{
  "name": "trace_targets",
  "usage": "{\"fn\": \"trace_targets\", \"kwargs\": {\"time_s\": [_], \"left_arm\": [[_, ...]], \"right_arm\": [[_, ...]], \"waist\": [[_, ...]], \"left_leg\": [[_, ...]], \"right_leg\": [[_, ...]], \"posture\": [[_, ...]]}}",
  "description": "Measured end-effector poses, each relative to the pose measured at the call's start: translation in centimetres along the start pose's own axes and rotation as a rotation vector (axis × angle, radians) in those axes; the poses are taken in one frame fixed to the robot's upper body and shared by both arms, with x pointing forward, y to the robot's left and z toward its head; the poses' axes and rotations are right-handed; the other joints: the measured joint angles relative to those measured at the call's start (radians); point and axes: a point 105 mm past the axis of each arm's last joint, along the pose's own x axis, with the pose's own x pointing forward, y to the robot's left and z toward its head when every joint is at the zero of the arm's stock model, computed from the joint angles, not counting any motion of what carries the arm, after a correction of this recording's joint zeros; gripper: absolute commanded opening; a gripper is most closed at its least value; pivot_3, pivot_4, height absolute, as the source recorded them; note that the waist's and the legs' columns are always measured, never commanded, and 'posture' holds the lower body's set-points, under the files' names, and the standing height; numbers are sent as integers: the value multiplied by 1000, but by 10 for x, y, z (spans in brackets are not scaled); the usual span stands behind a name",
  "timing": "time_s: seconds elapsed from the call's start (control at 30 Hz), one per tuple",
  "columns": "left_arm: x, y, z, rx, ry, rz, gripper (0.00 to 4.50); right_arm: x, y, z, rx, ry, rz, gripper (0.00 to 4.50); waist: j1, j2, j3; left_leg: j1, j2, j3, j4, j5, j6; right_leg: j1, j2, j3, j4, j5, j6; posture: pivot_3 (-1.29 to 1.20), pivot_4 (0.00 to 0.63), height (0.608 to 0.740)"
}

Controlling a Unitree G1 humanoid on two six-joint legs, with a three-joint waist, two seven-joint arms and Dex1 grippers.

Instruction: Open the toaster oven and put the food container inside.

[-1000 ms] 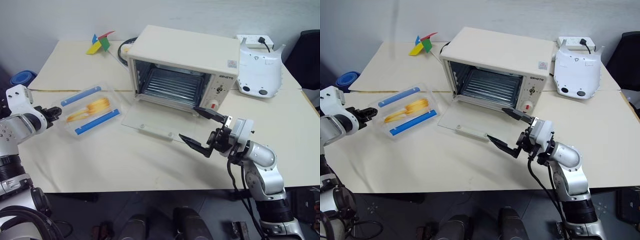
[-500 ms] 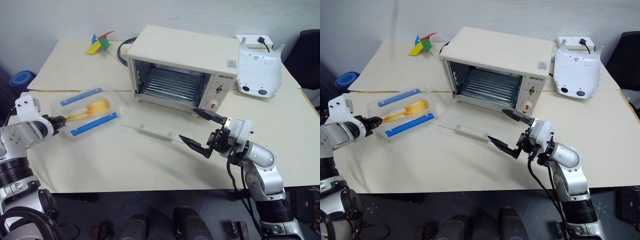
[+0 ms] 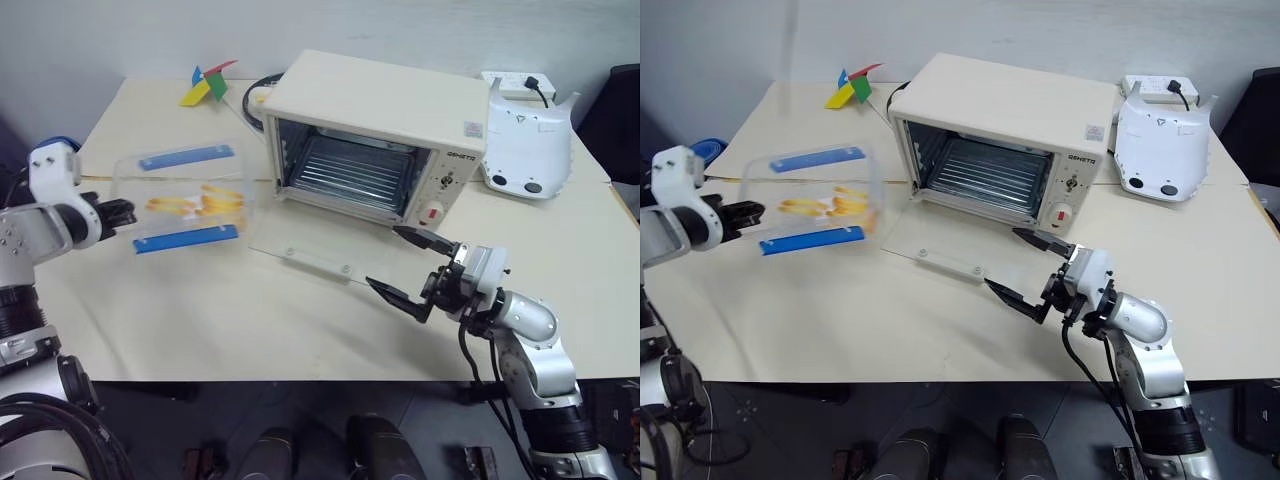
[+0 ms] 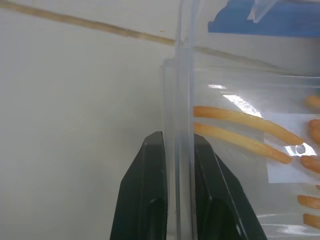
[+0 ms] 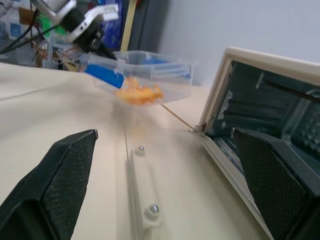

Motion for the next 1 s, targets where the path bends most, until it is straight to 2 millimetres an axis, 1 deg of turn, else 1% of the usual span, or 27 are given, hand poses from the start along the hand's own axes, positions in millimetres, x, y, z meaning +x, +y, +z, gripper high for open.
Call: {"fn": "trace_targets", "kwargs": {"time_s": [0.07,0.1,0.2,0.23,0.33,0.43,0.5,0.6,0.7,0.77,0.83,0.9,0.93,1.0], "left_arm": [[10,-29,3,54,20,-88,196],[18,-49,3,85,33,-148,196],[34,-91,4,136,53,-265,196],[39,-102,4,156,58,-288,196],[54,-118,0,184,70,-302,196],[64,-128,-9,199,101,-324,196],[66,-131,-7,207,99,-334,922],[68,-132,-1,208,73,-331,1784],[72,-135,0,167,73,-343,2699],[72,-134,4,137,63,-349,2699],[69,-131,12,98,30,-377,2699],[60,-129,21,78,-5,-444,2699],[54,-126,27,84,-33,-487,2727],[35,-112,36,167,-130,-567,2309]], "right_arm": [[-11,-2,-3,1,35,-25,4500],[-16,-2,-4,4,47,-35,4500],[-20,4,-4,11,54,-38,4500],[-20,6,-3,10,53,-43,4500],[-19,8,1,15,47,-70,4500],[-19,12,4,21,42,-90,4500],[-18,14,5,27,43,-95,4500],[-18,17,6,27,43,-111,4500],[-18,15,6,23,43,-130,4500],[-16,15,7,18,45,-134,4500],[-14,16,10,17,47,-132,4500],[-12,16,14,28,58,-114,4500],[-10,18,17,40,60,-98,4312],[-4,23,20,66,74,-53,3916]], "waist": [[7,0,0],[9,0,0],[7,0,0],[0,0,0],[-17,0,0],[-19,0,0],[-17,-1,0],[-14,-1,0],[-12,-1,0],[-12,-1,0],[-16,-1,0],[-19,-1,0],[-20,-1,0],[-29,0,0]], "left_leg": [[0,0,0,0,0,0],[0,0,0,0,0,0],[0,0,1,0,0,0],[0,1,3,0,0,0],[0,2,3,-1,1,-1],[0,2,4,-1,1,-1],[0,1,4,-1,1,-1],[0,1,3,0,1,-1],[0,1,3,0,1,-1],[-1,1,3,0,1,-1],[-1,1,4,-1,1,-1],[-1,1,4,-1,1,-1],[-1,2,4,-1,1,-1],[0,2,5,-3,1,-2]], "right_leg": [[0,0,0,0,0,0],[0,0,0,0,0,0],[-1,1,0,0,0,0],[-1,1,1,1,0,0],[-3,2,2,2,0,0],[-4,2,2,2,0,0],[-3,1,2,2,0,0],[-3,1,2,2,0,0],[-3,1,2,2,0,0],[-3,1,2,2,0,0],[-4,1,2,2,0,0],[-5,2,2,2,0,0],[-5,2,2,3,0,0],[-7,2,4,3,0,0]], "posture": [[0,150,740],[0,150,740],[0,150,740],[0,150,740],[0,150,740],[0,150,740],[0,150,740],[0,150,740],[0,150,740],[0,150,740],[0,150,740],[0,150,740],[0,150,740],[0,150,740]]}}
